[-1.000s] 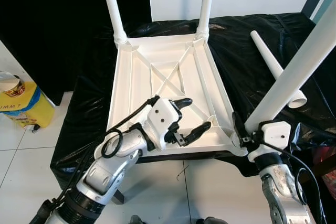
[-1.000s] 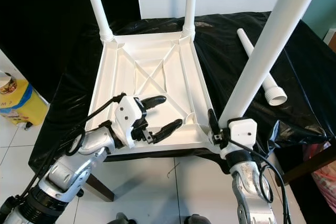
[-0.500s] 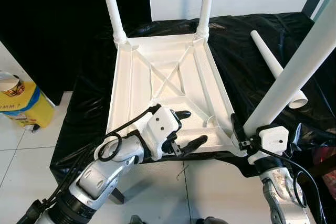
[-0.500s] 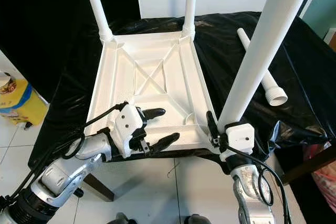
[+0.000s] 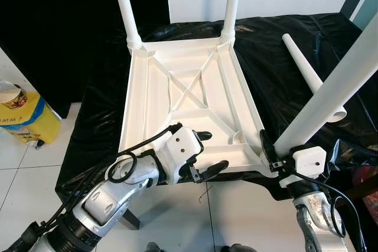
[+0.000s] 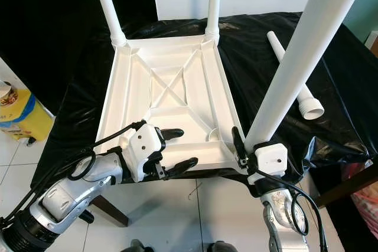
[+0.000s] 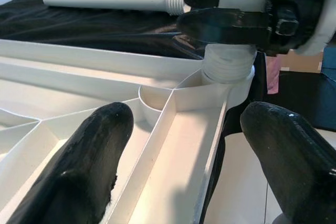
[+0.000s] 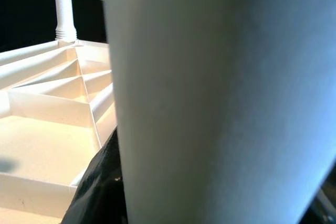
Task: Building children table
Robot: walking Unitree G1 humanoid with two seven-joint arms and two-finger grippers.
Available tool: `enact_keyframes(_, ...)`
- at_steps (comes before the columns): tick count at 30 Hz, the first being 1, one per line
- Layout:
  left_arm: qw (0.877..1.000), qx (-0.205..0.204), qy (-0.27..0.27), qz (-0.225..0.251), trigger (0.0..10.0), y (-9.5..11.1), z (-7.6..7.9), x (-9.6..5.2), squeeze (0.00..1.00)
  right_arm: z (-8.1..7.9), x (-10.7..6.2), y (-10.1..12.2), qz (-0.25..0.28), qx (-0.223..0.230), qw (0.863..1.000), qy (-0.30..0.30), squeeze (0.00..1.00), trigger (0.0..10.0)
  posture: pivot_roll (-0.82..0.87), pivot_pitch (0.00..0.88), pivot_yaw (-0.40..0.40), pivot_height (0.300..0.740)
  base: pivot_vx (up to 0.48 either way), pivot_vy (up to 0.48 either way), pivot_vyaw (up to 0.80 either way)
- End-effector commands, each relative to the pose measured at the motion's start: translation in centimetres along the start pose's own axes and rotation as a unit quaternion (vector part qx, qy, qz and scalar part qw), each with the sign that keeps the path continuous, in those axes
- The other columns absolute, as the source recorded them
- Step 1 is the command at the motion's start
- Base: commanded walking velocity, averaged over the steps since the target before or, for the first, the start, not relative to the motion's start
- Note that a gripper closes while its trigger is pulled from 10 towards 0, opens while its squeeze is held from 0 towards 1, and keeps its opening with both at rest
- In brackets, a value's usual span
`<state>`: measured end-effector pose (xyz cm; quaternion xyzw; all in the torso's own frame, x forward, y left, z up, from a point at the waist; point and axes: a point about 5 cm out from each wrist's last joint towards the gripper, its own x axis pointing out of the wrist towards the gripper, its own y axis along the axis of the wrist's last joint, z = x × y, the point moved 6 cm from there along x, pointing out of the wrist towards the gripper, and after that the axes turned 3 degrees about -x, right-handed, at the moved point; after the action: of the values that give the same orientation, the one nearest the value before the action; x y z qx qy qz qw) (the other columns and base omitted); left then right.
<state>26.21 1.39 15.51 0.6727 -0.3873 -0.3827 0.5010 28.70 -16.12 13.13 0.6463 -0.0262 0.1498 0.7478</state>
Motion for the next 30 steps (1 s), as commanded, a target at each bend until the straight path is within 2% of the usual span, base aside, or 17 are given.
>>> enact_keyframes(1,0.990,0.008,-0.142,-0.015,10.0,-0.3,3.0,-0.4,0.00,-0.9,-1.1,-4.5,-0.107,0.044,0.993,0.005,0.00,10.0,-0.08,0.090,0.030,0.740,0.000,0.000,0.00)
enact_keyframes(16,0.991,0.013,-0.135,-0.015,10.0,-0.2,2.8,-0.6,0.00,-0.9,-1.4,-5.2,-0.123,0.064,0.990,-0.004,0.00,10.0,-0.07,0.083,0.029,0.740,0.000,0.000,0.00)
enact_keyframes(19,0.991,0.013,-0.134,-0.016,10.0,-0.2,2.8,-0.6,0.00,-0.9,-1.4,-4.6,-0.106,0.066,0.992,-0.004,0.00,10.0,-0.07,0.083,0.029,0.740,0.000,0.000,0.00)
enact_keyframes(21,0.991,0.015,-0.133,-0.017,10.0,-0.3,2.7,-0.6,0.00,-1.1,-1.3,-2.9,-0.066,0.052,0.996,0.007,0.00,10.0,-0.07,0.082,0.031,0.740,0.000,0.000,0.00)
enact_keyframes(26,0.991,0.017,-0.132,-0.017,10.0,-0.3,2.6,-0.6,0.00,-0.8,-1.1,-1.5,-0.034,0.029,0.999,0.002,0.00,10.0,-0.08,0.082,0.034,0.740,0.000,0.000,0.00)
enact_keyframes(29,0.991,0.018,-0.132,-0.018,10.0,-0.3,2.5,-0.6,0.00,-0.8,-1.0,-0.8,-0.022,0.032,0.999,0.002,0.00,10.0,-0.08,0.082,0.035,0.740,0.000,0.000,0.00)
enact_keyframes(30,0.991,0.019,-0.132,-0.018,10.0,-0.3,2.4,-0.6,0.00,-1.0,-0.9,-1.5,-0.042,0.062,0.997,-0.002,0.00,10.0,-0.08,0.083,0.038,0.740,0.000,0.000,0.00)
